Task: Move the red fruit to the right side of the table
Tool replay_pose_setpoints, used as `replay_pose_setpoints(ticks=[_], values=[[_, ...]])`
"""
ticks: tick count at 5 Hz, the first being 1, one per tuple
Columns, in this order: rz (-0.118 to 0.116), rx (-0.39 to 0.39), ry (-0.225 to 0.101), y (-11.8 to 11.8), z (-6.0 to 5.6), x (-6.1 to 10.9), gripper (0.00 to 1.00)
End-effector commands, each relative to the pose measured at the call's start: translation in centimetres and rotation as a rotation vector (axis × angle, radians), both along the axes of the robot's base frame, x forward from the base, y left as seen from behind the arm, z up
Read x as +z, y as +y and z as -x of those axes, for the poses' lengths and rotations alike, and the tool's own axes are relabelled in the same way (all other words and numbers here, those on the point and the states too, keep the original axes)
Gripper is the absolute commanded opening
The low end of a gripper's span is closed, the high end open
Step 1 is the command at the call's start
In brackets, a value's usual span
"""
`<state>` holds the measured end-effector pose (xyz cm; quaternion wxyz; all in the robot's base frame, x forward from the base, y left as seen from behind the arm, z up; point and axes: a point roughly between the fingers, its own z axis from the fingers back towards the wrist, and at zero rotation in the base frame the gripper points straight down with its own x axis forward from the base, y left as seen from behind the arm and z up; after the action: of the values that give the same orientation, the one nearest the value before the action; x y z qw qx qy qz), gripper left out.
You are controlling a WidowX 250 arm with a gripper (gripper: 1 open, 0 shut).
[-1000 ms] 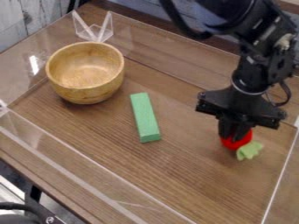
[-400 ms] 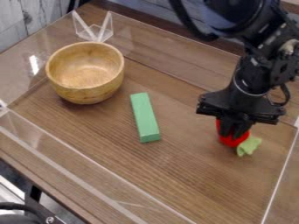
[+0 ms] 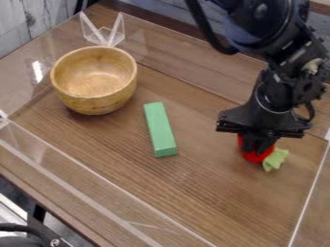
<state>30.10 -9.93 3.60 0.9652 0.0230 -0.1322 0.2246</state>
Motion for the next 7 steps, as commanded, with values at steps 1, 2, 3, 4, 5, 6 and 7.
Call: replay_pose_setpoints(ticks=[1,2,3,4,5,6,7], values=[[0.011,-0.042,-0.011,-0.4,-0.1,1.2,1.00],[0.018,-0.082,-0.008,-0.6,0.0,2.2,1.00],[0.025,-0.098,-0.009,0.2,-0.5,3.1,1.00],[0.034,-0.113,-0.015,1.0,-1.1,4.1,1.00],[0.051,-0.191,-0.030,2.0,-1.9,6.2,1.00],[0.062,-0.251,-0.060,4.6,-2.5,9.2,1.00],[0.069,-0.218,-0.095,6.1,-3.2,10.1,1.00]])
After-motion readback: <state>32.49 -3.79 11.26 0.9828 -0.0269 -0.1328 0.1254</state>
